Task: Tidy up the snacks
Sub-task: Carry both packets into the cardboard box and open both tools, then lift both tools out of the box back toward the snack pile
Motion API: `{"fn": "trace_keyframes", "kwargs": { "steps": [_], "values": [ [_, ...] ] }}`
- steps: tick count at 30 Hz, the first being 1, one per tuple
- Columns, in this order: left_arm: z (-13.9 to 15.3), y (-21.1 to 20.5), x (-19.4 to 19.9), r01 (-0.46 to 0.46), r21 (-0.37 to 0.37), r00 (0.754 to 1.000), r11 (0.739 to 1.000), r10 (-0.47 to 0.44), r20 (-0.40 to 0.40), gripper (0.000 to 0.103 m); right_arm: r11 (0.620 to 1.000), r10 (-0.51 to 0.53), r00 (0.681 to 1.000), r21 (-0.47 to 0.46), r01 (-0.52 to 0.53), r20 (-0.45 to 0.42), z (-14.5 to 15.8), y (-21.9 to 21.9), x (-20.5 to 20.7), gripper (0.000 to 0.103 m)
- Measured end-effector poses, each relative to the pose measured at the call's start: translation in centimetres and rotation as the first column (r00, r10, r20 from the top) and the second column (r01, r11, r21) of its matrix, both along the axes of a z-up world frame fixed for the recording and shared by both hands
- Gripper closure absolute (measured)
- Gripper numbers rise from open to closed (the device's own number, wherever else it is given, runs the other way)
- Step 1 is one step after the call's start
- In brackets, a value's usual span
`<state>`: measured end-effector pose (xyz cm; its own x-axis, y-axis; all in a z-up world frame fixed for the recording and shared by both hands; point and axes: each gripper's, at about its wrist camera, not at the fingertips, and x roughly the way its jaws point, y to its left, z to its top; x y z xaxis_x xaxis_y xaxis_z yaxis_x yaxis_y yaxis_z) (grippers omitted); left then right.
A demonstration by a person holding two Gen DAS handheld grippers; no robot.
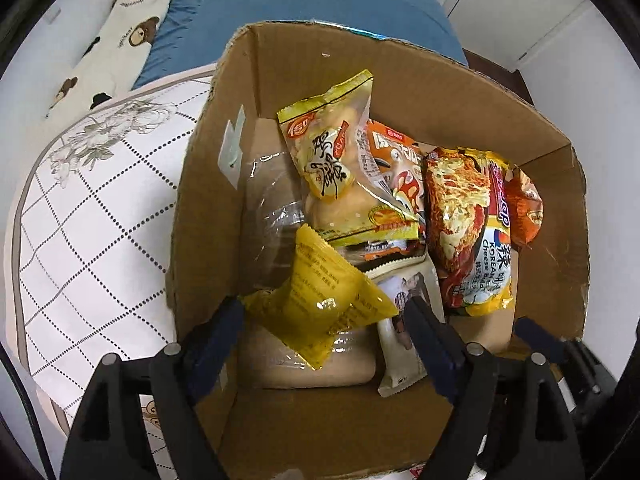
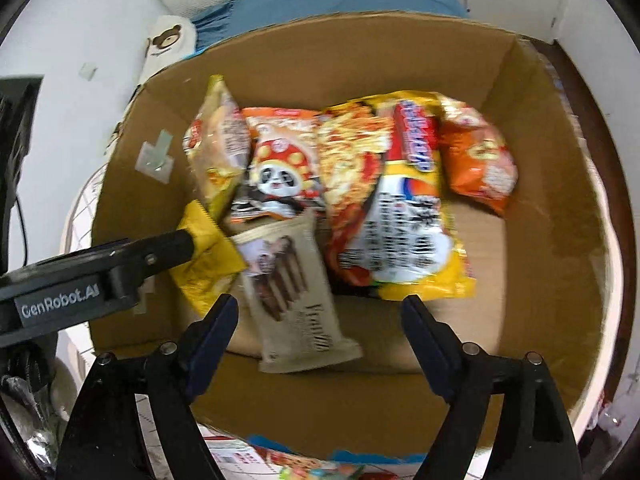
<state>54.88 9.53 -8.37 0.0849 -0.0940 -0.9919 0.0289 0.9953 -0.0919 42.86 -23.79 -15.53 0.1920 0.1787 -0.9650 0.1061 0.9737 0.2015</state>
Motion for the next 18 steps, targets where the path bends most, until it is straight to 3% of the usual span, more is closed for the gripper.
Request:
{"fn": "trace_keyframes", "kwargs": {
  "steps": [8,18],
  "values": [
    [3.0,0.3,-3.5,-0.004,0.048,0.989,0.999,-0.003,0.147,0.021,0.997,-0.033,0.998,-0.071,0.037,0.056,2.6,-2.4,-2.0,0.017],
    [8.8,1.1,-8.7,0.001,0.075,0.94,0.997,-0.026,0.342,0.021,0.992,-0.034,0.98,-0.112,0.057,0.197,8.4,-1.8,-5.6,0.017]
  ]
}}
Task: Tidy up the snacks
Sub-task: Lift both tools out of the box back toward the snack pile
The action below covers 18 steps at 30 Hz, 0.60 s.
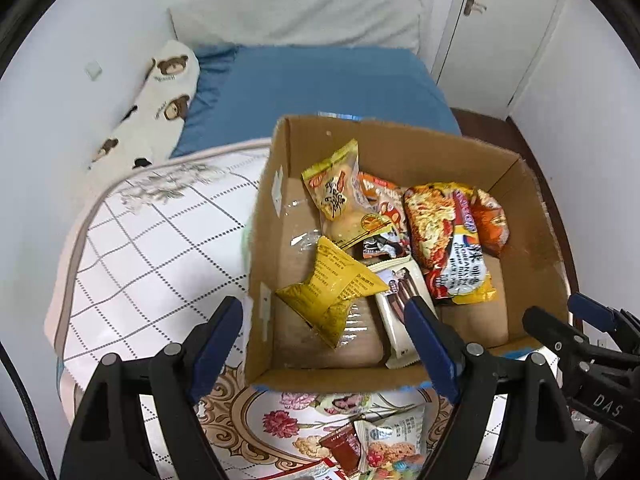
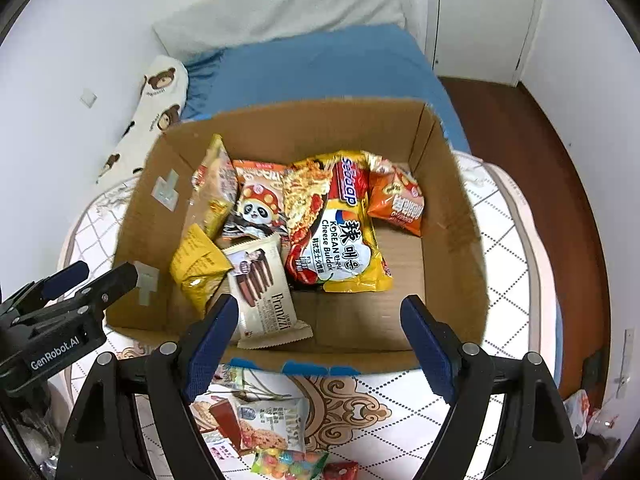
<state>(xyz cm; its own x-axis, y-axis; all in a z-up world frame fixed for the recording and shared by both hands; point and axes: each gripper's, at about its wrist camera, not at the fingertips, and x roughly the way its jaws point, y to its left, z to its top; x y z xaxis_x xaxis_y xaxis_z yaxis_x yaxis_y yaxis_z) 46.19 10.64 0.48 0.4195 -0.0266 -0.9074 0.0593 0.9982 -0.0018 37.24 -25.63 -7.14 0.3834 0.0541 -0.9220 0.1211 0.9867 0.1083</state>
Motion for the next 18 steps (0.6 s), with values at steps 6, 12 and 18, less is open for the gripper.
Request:
{"fn": "trace_keyframes", "kwargs": {
  "steps": [6,12,18],
  "values": [
    [2.7,0.0,-2.9,0.01,-0.009,0.997,1.0,-0.009,0.072,0.021,1.0,-0.003,0.998,0.012,0.002,0.062,3.1,0.6,-3.2,0.017],
    [4.6,0.2,-6.2,0.032,-0.007,0.993,0.999,-0.031,0.112,0.021,0.999,-0.014,0.996,0.05,0.009,0.093,5.0,1.2,-6.4,0.018],
    [0.9,1.0,-10.6,0.114,0.096,0.992,0.989,-0.119,0.043,0.021,0.996,-0.006,1.0,0.093,0.006,0.004,1.9,1.9,-10.1,0.017]
  ]
}}
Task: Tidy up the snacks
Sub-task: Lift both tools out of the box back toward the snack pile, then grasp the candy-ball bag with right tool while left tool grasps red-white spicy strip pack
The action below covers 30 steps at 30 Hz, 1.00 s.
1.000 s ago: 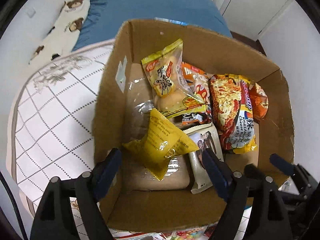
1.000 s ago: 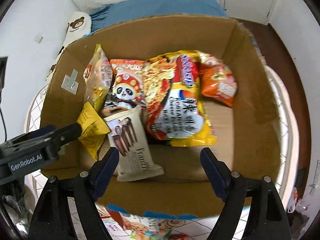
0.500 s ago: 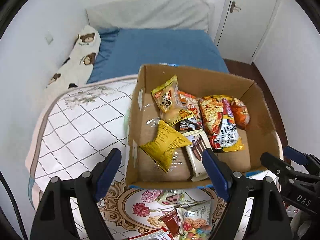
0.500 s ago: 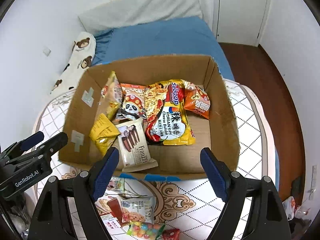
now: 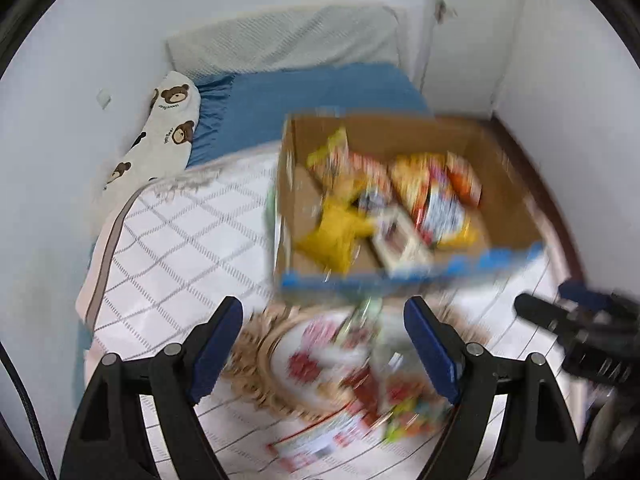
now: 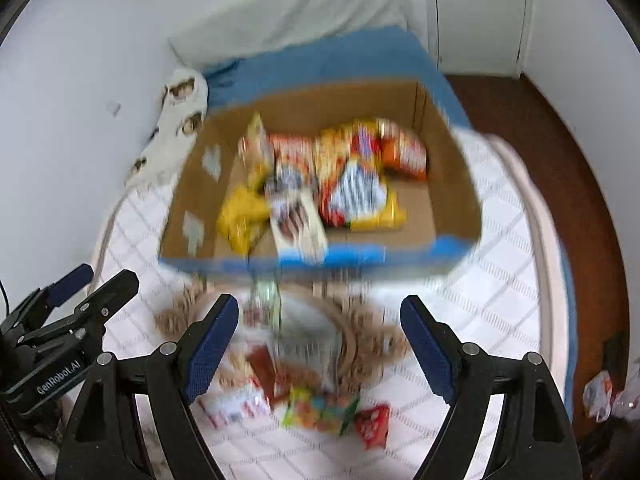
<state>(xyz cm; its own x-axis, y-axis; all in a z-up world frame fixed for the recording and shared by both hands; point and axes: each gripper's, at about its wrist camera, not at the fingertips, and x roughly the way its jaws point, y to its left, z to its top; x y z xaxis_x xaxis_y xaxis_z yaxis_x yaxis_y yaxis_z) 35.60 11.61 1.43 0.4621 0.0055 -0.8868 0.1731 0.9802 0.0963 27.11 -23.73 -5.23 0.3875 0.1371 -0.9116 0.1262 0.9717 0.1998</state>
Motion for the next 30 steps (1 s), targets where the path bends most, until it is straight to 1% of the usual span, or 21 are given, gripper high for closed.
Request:
{"fn": "trace_keyframes", "kwargs": {
  "steps": [3,4,6,8,9,10,13,15,16,17,18,20,21,22,23,24,25,27,28,29,30],
  "values": [
    [-4.7,0.0,-2.5,0.086,0.095,0.992,0.992,-0.076,-0.104,0.021,1.0,0.002,0.996,0.021,0.0,-0.092,-3.6,0.1,-2.1,0.017],
    [-7.0,-0.1,-3.5,0.134,0.124,0.981,0.983,-0.113,-0.16,0.021,1.0,0.004,0.992,0.024,-0.001,-0.13,-5.2,0.1,-3.0,0.017],
    [-11.1,-0.5,-5.2,0.223,0.171,0.95,0.96,-0.175,-0.258,0.021,0.999,0.004,0.984,0.033,0.002,-0.176,-7.3,0.1,-4.1,0.017],
    [-15.8,-1.2,-7.0,0.327,0.233,0.906,0.916,-0.234,-0.352,0.021,0.999,0.01,0.975,0.041,-0.001,-0.223,-9.5,0.1,-5.0,0.017],
    [-17.3,-1.5,-7.7,0.362,0.258,0.892,0.896,-0.253,-0.375,0.021,0.999,0.012,0.969,0.031,-0.004,-0.248,-10.6,0.1,-5.5,0.017],
    [-19.4,-2.0,-8.4,0.41,0.291,0.872,0.865,-0.278,-0.403,0.021,0.999,0.018,0.965,0.031,-0.011,-0.261,-11.4,0.2,-5.8,0.017],
    [-23.1,-3.1,-9.2,0.494,0.348,0.83,0.797,-0.314,-0.461,0.021,0.998,0.059,0.952,0.009,-0.059,-0.301,-13.3,0.5,-6.2,0.017],
    [-24.1,-3.5,-9.2,0.514,0.357,0.823,0.78,-0.33,-0.463,0.023,0.994,0.102,0.945,0.002,-0.106,-0.312,-13.9,1.1,-6.4,0.017],
    [-24.0,-3.5,-9.0,0.509,0.325,0.822,0.797,-0.338,-0.458,0.035,0.99,0.131,0.94,-0.014,-0.143,-0.316,-14.2,1.6,-6.5,0.017],
    [-23.8,-3.3,-8.8,0.492,0.297,0.825,0.818,-0.33,-0.459,0.043,0.981,0.177,0.931,-0.02,-0.194,-0.32,-14.6,2.3,-6.5,0.017],
    [-23.3,-2.7,-8.3,0.442,0.268,0.841,0.856,-0.292,-0.455,0.046,0.973,0.209,0.922,-0.024,-0.229,-0.327,-14.7,2.9,-6.6,0.017],
    [-22.6,-1.1,-7.2,0.328,0.216,0.868,0.92,-0.203,-0.454,0.047,0.946,0.284,0.898,-0.052,-0.319,-0.336,-15.5,4.3,-6.7,0.017],
    [-22.3,-0.1,-6.9,0.263,0.192,0.876,0.946,-0.151,-0.458,0.047,0.925,0.327,0.881,-0.078,-0.373,-0.342,-15.9,5.1,-6.8,0.017],
    [-22.1,1.6,-6.5,0.149,0.147,0.878,0.978,-0.063,-0.475,0.047,0.899,0.36,0.863,-0.115,-0.423,-0.354,-16.4,6.0,-6.9,0.017],
    [-22.0,2.8,-6.3,0.07,0.11,0.873,0.991,-0.007,-0.487,0.047,0.874,0.39,0.845,-0.141,-0.464,-0.365,-17.0,6.7,-6.9,0.017],
    [-21.9,4.0,-6.2,-0.019,0.074,0.864,0.997,0.053,-0.5,0.047,0.857,0.412,0.832,-0.151,-0.492,-0.372,-17.4,7.3,-7.0,0.017],
    [-21.9,5.6,-6.2,-0.133,0.026,0.844,0.991,0.127,-0.521,0.047,0.832,0.443,0.811,-0.162,-0.531,-0.382,-17.9,8.1,-7.1,0.017],
    [-22.2,7.8,-6.6,-0.288,-0.042,0.803,0.957,0.217,-0.555,0.047,0.767,0.499,0.763,-0.201,-0.61,-0.411,-19.0,9.7,-7.3,0.018],
    [-22.5,8.5,-6.8,-0.345,-0.075,0.783,0.936,0.242,-0.573,0.047,0.736,0.523,0.742,-0.217,-0.641,-0.419,-19.4,10.3,-7.5,0.018],
    [-22.7,8.8,-6.9,-0.371,-0.092,0.772,0.924,0.252,-0.583,0.047,0.697,0.545,0.718,-0.242,-0.675,-0.432,-20.0,11.1,-7.6,0.018],
    [-22.9,8.9,-7.0,-0.381,-0.104,0.77,0.919,0.252,-0.586,0.043,0.673,0.56,0.701,-0.251,-0.696,-0.442,-20.4,11.6,-7.7,0.018]
  ]
}}
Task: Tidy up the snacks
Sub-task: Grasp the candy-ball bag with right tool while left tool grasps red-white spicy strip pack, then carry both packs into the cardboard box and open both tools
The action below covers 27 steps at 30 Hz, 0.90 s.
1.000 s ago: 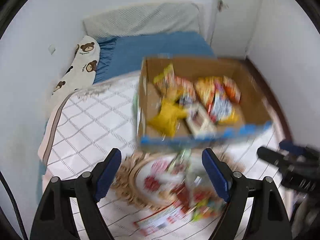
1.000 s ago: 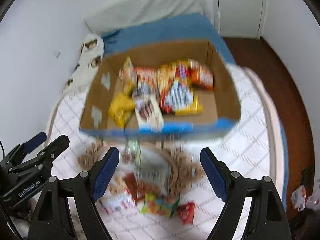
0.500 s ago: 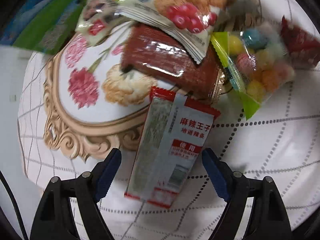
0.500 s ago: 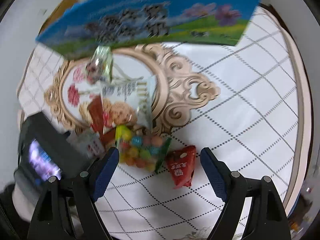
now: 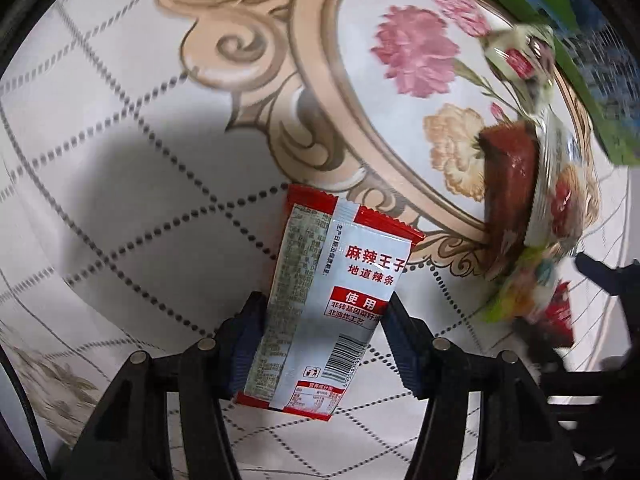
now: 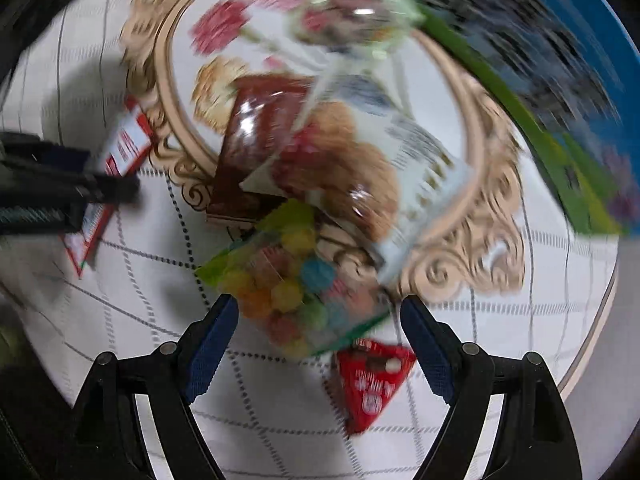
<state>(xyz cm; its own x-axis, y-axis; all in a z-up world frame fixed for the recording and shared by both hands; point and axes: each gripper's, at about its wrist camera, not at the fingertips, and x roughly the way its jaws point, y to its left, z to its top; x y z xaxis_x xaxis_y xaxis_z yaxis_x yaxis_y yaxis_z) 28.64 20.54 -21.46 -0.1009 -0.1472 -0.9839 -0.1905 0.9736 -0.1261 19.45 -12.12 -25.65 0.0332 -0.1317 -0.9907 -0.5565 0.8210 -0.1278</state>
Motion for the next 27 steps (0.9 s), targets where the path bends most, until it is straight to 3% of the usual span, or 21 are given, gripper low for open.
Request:
{"fn": "trace_keyframes", "kwargs": {
  "steps": [2,5,7,9,11,13,15,16,18,22,26,27],
  "values": [
    [-0.7,-0.4,0.0,0.055,-0.008,0.998,0.998,-0.055,-0.005,0.036,0.998,0.062,0.998,-0.017,-0.062,-0.005,-0.9,1.1,-0.1,0.018],
    [-1.3,-1.9,0.0,0.183,0.047,0.983,0.982,-0.182,-0.018,0.036,0.995,0.095,0.995,-0.038,-0.095,-0.021,-1.9,2.0,-0.1,0.018],
    [-1.5,-3.4,-0.6,0.226,0.076,0.974,0.971,-0.225,-0.021,0.036,1.0,0.006,0.998,-0.004,-0.006,-0.064,-2.2,1.4,0.3,0.029],
    [-1.6,-4.2,-0.7,0.245,0.098,0.97,0.965,-0.244,-0.024,0.036,0.986,-0.15,0.981,0.05,0.157,-0.12,-2.2,0.1,1.5,0.033],
    [-1.5,-5.0,-0.7,0.234,0.112,0.972,0.966,-0.234,-0.018,0.036,0.909,-0.372,0.903,0.113,0.401,-0.213,-2.5,-2.9,2.5,0.034],
    [-1.3,-5.5,-0.5,0.202,0.111,0.979,0.973,-0.203,-0.005,0.036,0.769,-0.542,0.772,0.176,0.615,-0.332,-3.1,-6.1,2.7,0.035],
    [-1.1,-7.2,0.3,0.186,0.096,0.982,0.978,-0.187,-0.003,0.036,0.654,-0.62,0.67,0.202,0.729,-0.409,-3.6,-8.2,2.4,0.035],
    [-1.1,-7.7,0.7,0.187,0.093,0.982,0.978,-0.187,-0.006,0.036,0.631,-0.631,0.651,0.21,0.747,-0.422,-3.7,-8.7,2.2,0.035],
    [-0.7,-8.3,1.0,0.187,0.088,0.982,0.978,-0.187,-0.003,0.036,0.647,-0.619,0.673,0.224,0.729,-0.405,-3.3,-9.1,2.0,0.032],
    [-1.0,-9.5,0.8,0.24,0.097,0.97,0.966,-0.241,0.0,0.035,0.746,-0.571,0.763,0.197,0.636,-0.302,-2.0,-6.9,1.3,0.025],
    [-1.1,-10.8,-0.9,0.312,0.137,0.949,0.94,-0.316,0.012,0.035,0.808,-0.52,0.816,0.163,0.566,-0.254,-2.0,-5.4,0.8,0.024],
    [-1.1,-11.1,-1.4,0.316,0.145,0.947,0.938,-0.322,0.018,0.039,0.826,-0.505,0.83,0.148,0.544,-0.238,-2.1,-4.7,0.6,0.024]
  ]
}}
